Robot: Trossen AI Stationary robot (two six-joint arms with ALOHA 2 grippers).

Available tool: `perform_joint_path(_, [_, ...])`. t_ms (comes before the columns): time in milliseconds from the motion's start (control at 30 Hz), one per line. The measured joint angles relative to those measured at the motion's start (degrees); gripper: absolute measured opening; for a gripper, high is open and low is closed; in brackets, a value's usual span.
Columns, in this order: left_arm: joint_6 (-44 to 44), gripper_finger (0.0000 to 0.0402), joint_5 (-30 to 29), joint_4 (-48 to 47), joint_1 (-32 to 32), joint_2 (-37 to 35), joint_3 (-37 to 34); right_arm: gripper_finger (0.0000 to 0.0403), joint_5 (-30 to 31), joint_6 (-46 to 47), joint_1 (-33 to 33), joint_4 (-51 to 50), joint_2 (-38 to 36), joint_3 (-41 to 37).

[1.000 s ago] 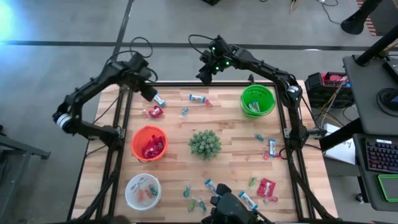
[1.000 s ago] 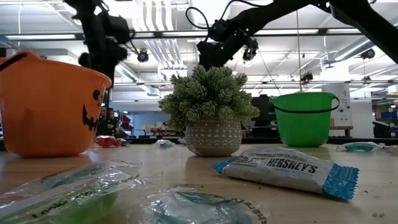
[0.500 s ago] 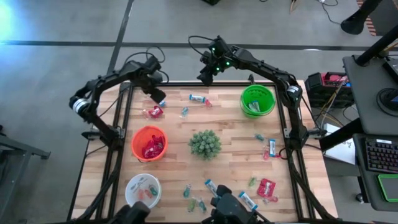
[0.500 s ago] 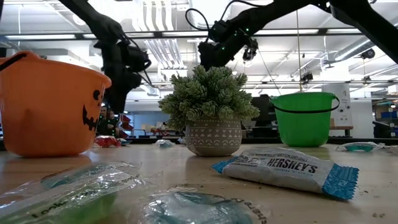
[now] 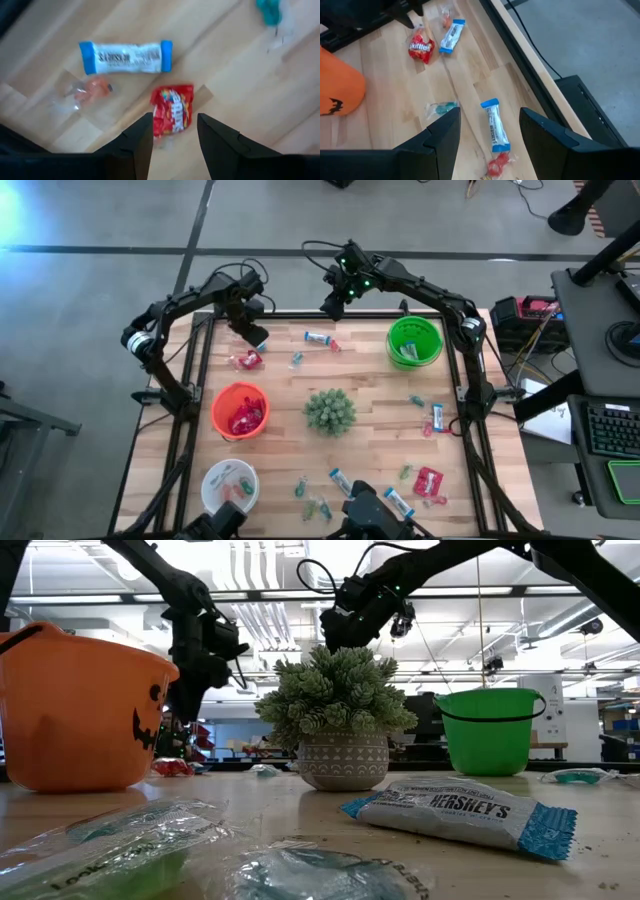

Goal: Sort candy
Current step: Put the red candy into the orange bucket

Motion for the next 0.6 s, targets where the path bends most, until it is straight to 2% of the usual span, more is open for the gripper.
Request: perform_joint_path(600, [-0.60,0.0135,-0.03,4.49,-0.44,-0.69,-9.80,0.0194,-0.07,0.03,0.00,-1.67,0.00,0.00])
